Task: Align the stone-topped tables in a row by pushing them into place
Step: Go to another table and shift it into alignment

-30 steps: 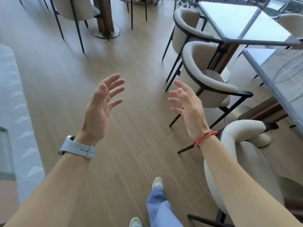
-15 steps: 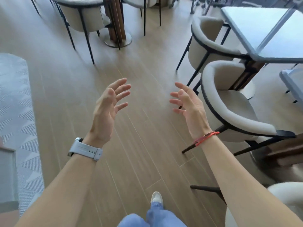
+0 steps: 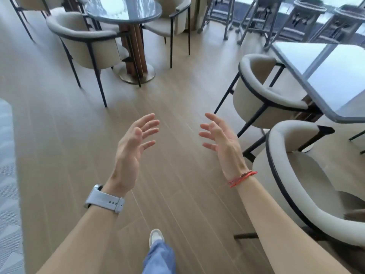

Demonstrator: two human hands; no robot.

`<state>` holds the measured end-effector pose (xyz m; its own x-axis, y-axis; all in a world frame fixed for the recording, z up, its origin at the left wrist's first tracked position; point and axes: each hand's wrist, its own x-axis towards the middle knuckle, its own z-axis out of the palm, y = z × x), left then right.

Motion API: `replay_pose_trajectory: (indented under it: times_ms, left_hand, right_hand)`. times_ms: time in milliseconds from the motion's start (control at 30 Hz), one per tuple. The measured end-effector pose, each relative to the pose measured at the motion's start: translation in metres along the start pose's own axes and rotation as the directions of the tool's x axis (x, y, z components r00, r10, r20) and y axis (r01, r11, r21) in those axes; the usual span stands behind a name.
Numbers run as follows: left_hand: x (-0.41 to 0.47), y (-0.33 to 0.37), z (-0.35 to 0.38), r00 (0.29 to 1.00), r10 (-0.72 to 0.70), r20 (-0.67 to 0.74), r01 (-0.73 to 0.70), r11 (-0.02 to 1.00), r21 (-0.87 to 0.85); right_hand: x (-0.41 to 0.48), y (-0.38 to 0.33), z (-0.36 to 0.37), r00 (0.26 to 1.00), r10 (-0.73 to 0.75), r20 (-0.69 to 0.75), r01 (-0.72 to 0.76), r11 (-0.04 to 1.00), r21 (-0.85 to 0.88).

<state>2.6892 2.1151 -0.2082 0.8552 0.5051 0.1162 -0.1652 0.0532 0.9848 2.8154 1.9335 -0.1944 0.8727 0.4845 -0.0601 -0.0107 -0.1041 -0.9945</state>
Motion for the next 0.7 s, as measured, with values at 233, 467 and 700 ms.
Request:
replay_pose_trajectory:
  times_ms: [233,467,700]
  left_hand:
    - [0.167,0.017,-0.030,0.996,0.016,0.083,-0.014,0.999,-0.030]
    - [0.323,-0.004,-0.020,0.986,0.020,0.164,-0.016,0.999,-0.029]
    - [0.487,-0.026,0.005,0.982,0.036,0.186,-0.041,0.999,0.021]
  right_hand:
    - [0.137,-0.043,0.036,0.996,-0.020,-0.090,0.023,0.999,0.036]
    - [0.269,-0.051,0.026,0.980,-0.050,-0.191,0.061,0.997,0.051]
    - [0.435,-0.040,-0.006,0.973,-0.013,-0.232,0.043,0.991,0.126]
